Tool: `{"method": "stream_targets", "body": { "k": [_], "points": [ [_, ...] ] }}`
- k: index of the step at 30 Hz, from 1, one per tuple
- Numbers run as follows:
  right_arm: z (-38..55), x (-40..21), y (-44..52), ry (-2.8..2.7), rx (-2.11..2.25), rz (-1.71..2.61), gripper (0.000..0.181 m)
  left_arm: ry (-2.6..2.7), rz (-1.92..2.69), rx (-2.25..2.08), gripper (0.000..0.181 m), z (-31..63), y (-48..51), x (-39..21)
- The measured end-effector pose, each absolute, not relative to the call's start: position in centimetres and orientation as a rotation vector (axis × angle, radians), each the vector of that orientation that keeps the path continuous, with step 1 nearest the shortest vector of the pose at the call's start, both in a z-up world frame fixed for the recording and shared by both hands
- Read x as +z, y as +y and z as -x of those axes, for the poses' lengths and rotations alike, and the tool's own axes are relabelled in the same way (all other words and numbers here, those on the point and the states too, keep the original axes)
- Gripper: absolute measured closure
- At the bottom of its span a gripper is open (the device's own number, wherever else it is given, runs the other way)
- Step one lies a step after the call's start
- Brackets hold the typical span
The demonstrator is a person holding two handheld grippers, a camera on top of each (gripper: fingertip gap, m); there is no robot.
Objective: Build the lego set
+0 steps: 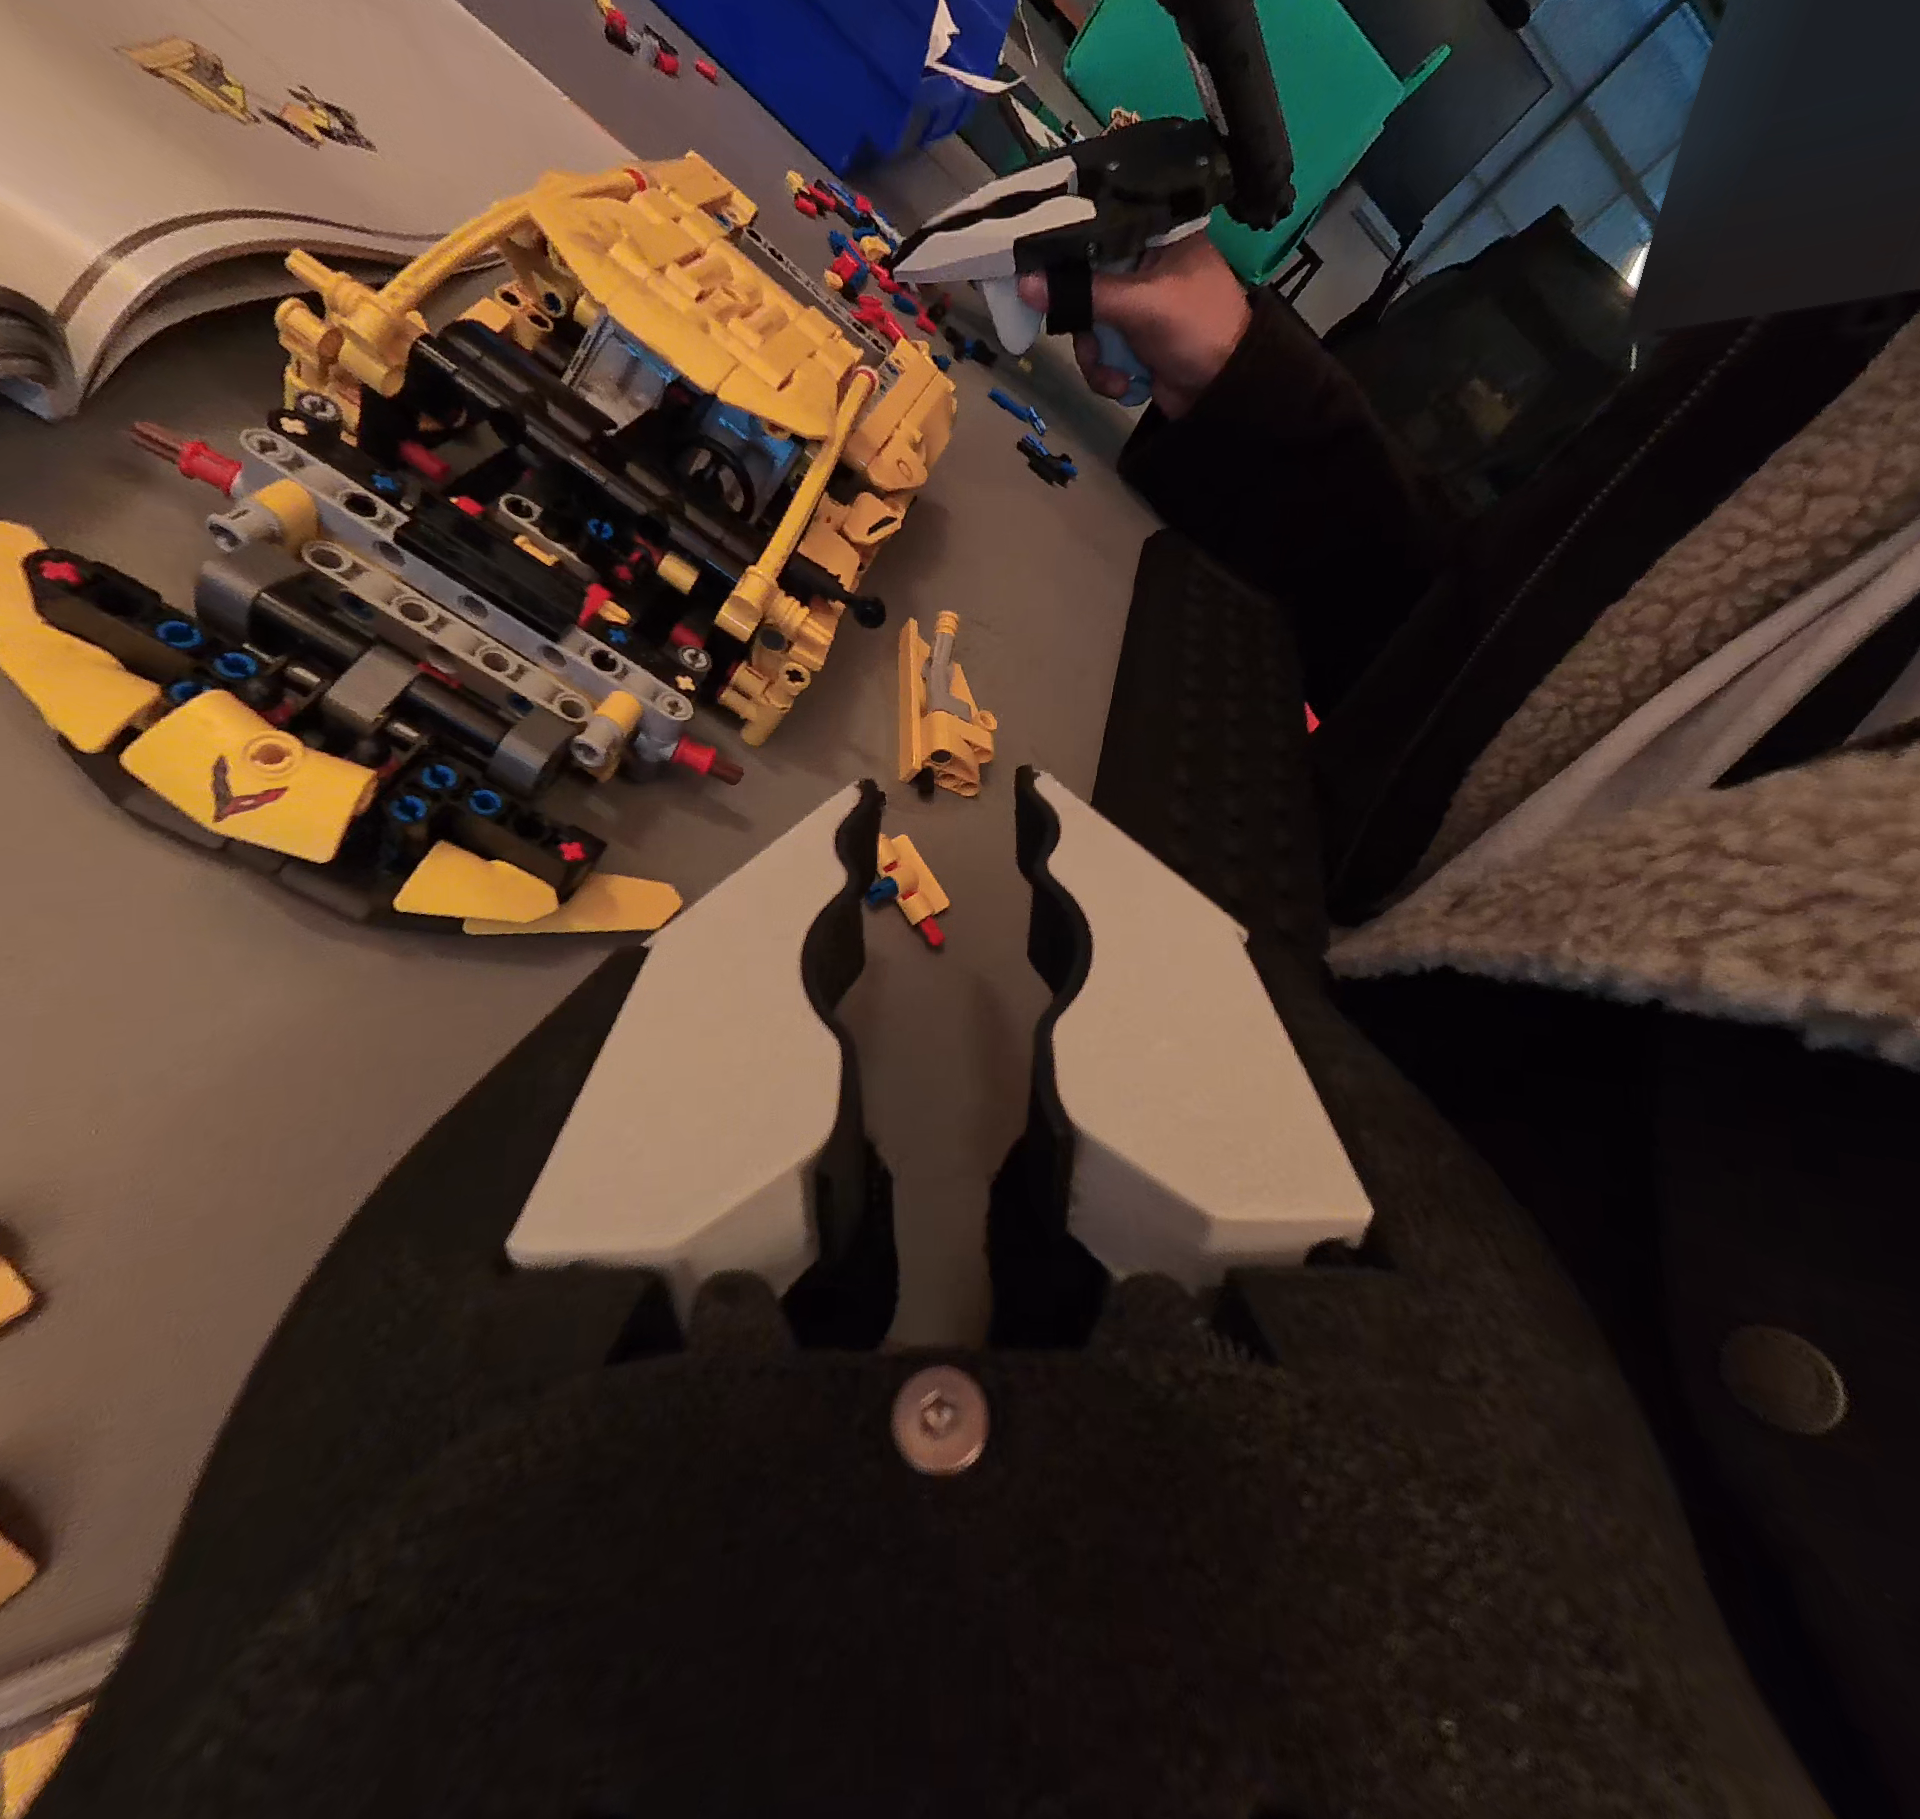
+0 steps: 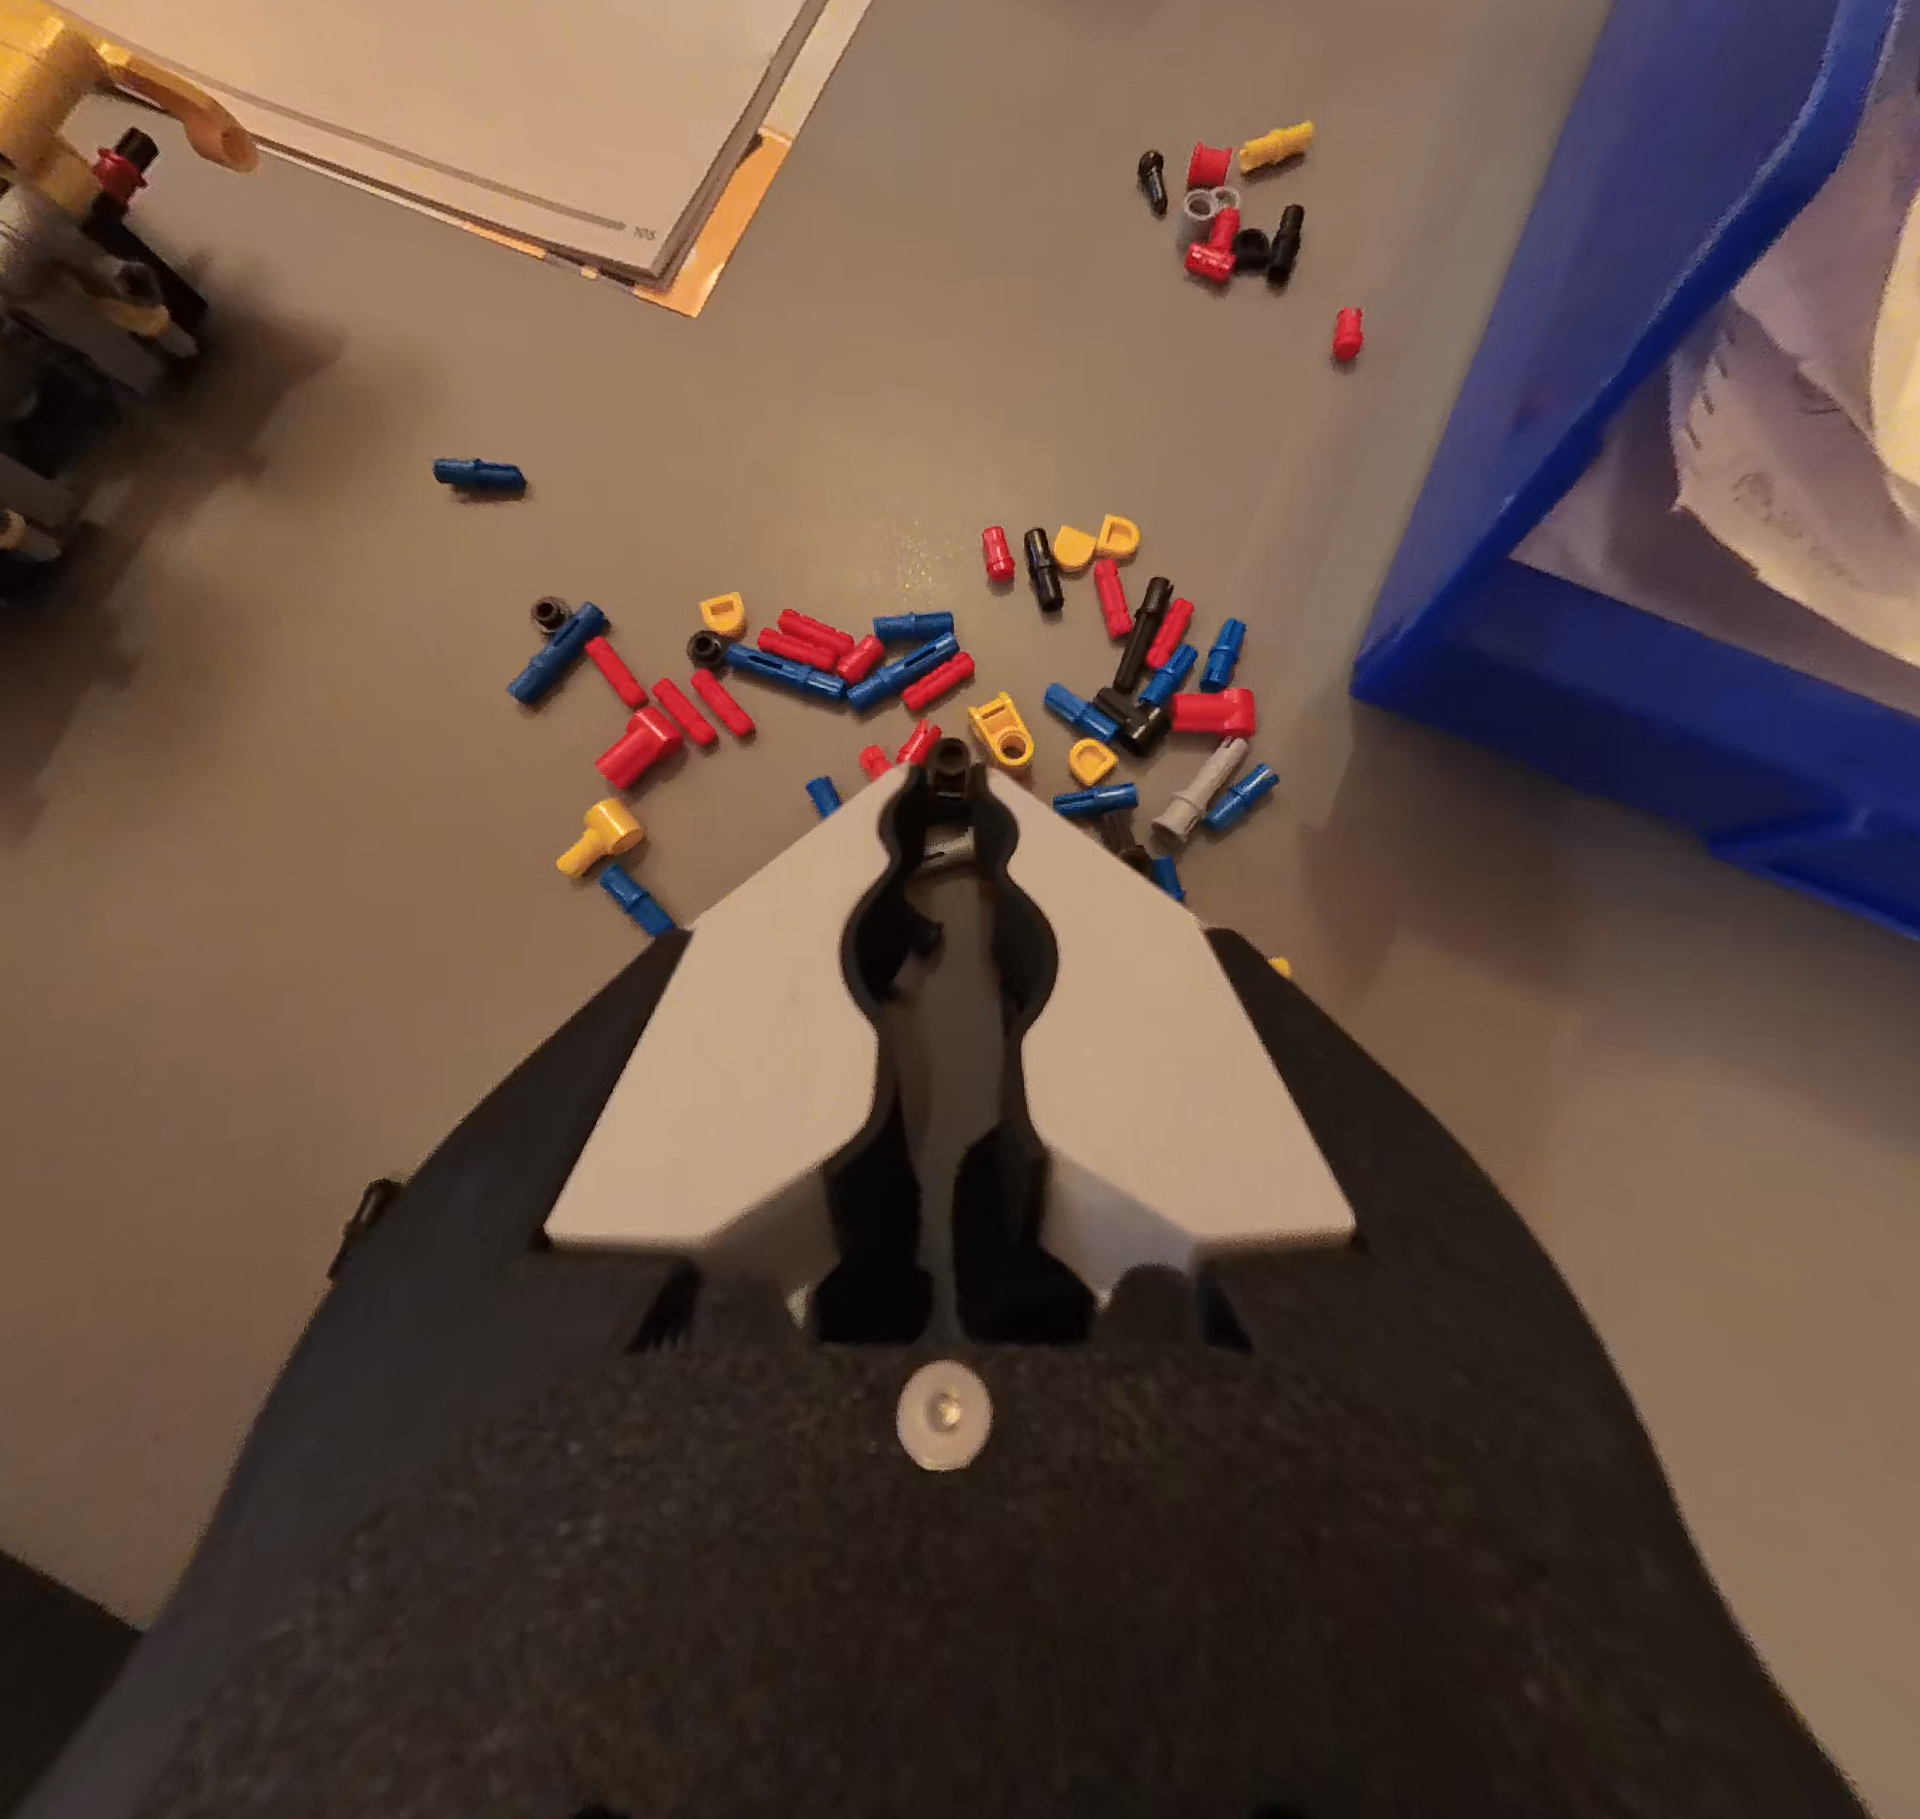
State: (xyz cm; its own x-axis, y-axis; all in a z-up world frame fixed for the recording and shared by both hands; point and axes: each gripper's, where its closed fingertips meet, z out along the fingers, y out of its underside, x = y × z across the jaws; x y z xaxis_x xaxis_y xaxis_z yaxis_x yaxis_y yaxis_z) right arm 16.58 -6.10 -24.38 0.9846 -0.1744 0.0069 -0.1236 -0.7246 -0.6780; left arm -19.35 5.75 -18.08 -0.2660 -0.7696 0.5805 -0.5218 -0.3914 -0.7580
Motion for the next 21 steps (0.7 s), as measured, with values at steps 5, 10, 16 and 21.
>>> {"method": "stream_targets", "body": {
  "k": [5,10,16,21],
  "points": [
    [-16.4,-24.0,-6.3,0.214,-0.071,2.395,0.175,1.589,1.745,-1.712,0.156,19.3,5.8,-17.9],
    [-13.9,-20.0,-6.2,0.102,-0.07,2.311,0.175,1.44,1.736,-1.728,0.156,19.2,7.7,-16.6],
    [0.8,-19.0,-5.0,-0.423,0.318,2.224,0.175,1.084,1.799,-1.67,0.156,19.9,13.0,-15.7],
    [7.0,-22.6,-4.4,-0.614,0.412,2.272,0.174,0.796,1.883,-1.495,0.157,21.8,18.2,-16.2]
  ]
}}
